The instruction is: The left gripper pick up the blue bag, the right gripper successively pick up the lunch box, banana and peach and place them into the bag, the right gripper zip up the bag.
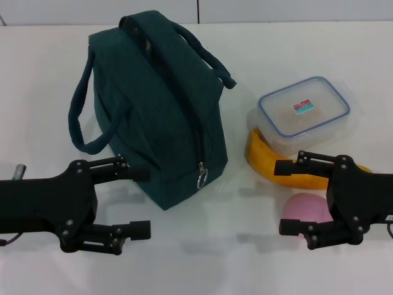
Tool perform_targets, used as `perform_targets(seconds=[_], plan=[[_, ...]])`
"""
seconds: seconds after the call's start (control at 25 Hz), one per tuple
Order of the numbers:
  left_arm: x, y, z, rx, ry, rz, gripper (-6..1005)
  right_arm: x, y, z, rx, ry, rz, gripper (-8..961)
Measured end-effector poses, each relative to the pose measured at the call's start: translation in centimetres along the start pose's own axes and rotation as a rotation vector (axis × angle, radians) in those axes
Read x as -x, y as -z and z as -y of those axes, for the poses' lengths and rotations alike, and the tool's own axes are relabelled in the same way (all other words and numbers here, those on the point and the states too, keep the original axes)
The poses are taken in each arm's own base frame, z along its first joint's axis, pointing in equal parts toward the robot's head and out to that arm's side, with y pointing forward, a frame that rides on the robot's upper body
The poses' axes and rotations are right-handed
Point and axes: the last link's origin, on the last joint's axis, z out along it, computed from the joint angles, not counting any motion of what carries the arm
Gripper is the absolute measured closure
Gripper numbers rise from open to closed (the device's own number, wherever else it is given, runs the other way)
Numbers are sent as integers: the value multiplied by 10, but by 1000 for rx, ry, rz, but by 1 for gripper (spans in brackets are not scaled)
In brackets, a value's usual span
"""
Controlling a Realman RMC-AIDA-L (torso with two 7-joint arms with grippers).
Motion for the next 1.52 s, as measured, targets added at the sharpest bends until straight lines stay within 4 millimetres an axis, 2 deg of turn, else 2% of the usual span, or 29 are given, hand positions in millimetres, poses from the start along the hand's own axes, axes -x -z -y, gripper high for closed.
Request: perform_targets(seconds=[0.72,0.88,1.08,1.16,1.32,1.52], plan=[[-5,3,3,-20,-18,-24,138,0,-6,3,17,-20,2,84],[-18,19,15,-155,10,-122,144,1,-6,3,15,-20,3,84],[-43,46,48,-361,185,-215,151,2,-6,5,6,-17,6,84],[-54,50,61,-403,260,-208,154,1,-5,6,-2,-17,2,84],[-74,47,81,-446,390,-121,160,0,-5,7,-15,-17,-4,84],[-101,37,95,-519,517,65,168,0,-1,7,-43,-4,20,84]])
